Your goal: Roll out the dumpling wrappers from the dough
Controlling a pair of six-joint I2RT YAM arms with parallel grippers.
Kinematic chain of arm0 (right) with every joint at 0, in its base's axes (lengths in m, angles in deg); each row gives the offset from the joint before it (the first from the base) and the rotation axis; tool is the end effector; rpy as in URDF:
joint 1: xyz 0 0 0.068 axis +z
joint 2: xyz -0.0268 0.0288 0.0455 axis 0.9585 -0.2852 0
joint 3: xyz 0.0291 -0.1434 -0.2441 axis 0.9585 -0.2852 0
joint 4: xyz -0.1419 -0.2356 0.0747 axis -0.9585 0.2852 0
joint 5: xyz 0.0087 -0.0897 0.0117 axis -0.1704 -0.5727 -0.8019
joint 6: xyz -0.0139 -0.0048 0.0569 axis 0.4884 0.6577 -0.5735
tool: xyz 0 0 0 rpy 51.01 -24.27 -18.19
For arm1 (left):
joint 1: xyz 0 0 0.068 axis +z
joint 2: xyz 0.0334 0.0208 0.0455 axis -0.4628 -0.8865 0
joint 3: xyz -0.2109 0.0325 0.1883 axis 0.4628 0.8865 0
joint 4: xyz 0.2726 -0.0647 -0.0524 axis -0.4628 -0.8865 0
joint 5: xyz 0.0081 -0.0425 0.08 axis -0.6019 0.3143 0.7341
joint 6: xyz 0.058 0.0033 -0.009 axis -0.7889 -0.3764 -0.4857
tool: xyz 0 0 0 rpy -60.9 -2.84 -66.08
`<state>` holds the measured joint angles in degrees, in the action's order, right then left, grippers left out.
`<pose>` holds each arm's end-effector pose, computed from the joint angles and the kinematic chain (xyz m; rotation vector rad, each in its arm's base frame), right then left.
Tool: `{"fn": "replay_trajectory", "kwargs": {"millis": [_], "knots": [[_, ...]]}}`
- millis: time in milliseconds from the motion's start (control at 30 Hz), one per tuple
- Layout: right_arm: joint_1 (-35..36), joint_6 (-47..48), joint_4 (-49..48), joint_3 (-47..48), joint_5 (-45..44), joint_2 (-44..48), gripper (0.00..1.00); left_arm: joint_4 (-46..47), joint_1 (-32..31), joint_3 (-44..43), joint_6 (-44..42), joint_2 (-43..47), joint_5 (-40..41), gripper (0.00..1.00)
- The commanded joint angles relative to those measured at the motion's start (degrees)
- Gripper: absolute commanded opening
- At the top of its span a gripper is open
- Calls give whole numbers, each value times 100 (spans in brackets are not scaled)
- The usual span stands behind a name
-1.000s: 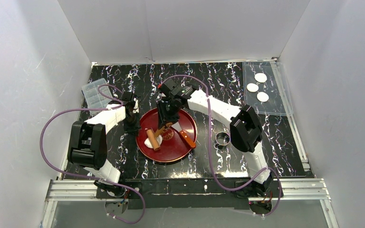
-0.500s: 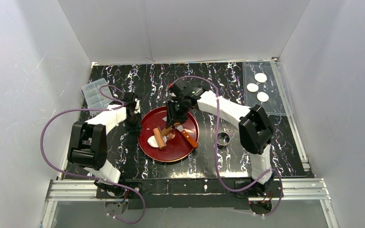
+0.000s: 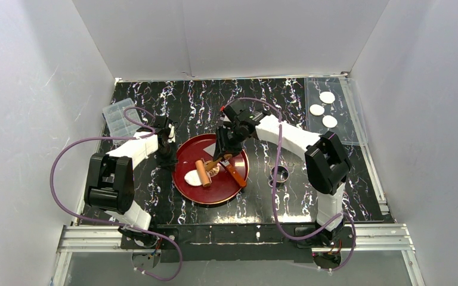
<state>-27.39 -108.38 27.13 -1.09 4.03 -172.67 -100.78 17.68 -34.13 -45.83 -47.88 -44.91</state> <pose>0.3023 0.3348 0.2306 -0.3741 2.7822 0.9158 0.3073 -0.0541 0.1634 -0.1128 2.8284 -0.1102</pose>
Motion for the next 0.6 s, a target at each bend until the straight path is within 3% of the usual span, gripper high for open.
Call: {"fn": "replay_trajectory", "kwargs": {"millis": [0,233,433,567], "knots": [[99,300,743,-136,-826,-337,1,43,-17,-88,-40,332,222,0],[493,192,828,860,-406,-914,1,38,-17,-70,-39,354,248,0],[-123,414,810,-186,-823,-373,1,56,-22,-49,-44,429,241,0],[-241,615,974,-313,-1079,-228,1,57,-22,-68,-39,388,218,0]]}}
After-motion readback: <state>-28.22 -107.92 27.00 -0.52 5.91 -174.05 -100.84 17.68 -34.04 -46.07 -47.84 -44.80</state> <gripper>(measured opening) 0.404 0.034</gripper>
